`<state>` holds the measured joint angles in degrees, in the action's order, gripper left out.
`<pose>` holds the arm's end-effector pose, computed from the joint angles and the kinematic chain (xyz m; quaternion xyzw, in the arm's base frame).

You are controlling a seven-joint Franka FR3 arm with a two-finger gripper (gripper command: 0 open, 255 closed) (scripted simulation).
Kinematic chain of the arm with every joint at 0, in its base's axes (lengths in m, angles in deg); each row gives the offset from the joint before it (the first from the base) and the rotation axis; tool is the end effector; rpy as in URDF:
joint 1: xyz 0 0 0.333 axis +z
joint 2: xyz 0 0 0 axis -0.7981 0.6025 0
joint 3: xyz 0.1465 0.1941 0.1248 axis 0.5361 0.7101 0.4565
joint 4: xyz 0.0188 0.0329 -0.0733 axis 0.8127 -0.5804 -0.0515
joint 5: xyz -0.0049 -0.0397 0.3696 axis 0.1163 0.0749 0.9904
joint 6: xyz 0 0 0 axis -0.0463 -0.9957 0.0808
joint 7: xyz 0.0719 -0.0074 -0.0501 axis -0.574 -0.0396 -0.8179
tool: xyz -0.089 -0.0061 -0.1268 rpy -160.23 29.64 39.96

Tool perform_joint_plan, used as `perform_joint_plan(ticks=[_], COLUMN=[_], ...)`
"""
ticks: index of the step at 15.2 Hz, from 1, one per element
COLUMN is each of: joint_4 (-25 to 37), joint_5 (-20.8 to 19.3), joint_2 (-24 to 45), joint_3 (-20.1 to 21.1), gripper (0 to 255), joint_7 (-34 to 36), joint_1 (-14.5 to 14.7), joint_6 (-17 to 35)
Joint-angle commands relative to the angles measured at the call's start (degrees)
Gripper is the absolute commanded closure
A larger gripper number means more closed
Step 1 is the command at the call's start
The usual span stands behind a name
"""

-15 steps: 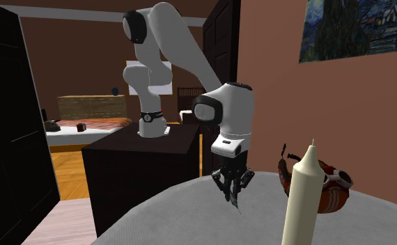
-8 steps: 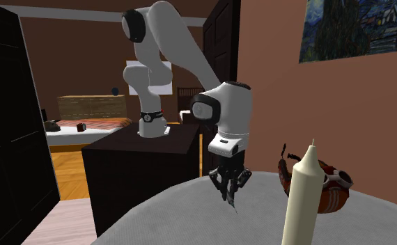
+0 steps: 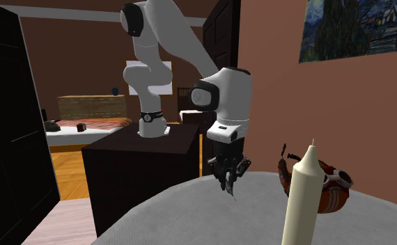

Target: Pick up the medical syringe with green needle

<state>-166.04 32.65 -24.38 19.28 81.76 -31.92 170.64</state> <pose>0.4136 0.3988 0.0904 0.9891 0.1460 -0.0091 0.0169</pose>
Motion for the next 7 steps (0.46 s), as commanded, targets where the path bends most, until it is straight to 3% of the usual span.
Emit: perform_joint_plan(ticks=[1, 7], joint_4=[-0.3, -0.9], joint_5=[0.7, 2.1], joint_2=[-1.4, -3.9], joint_3=[0.7, 1.9], gripper=[255, 255], joint_7=[-0.4, -1.3], joint_1=[-0.5, -1.4], joint_6=[-1.1, -3.0])
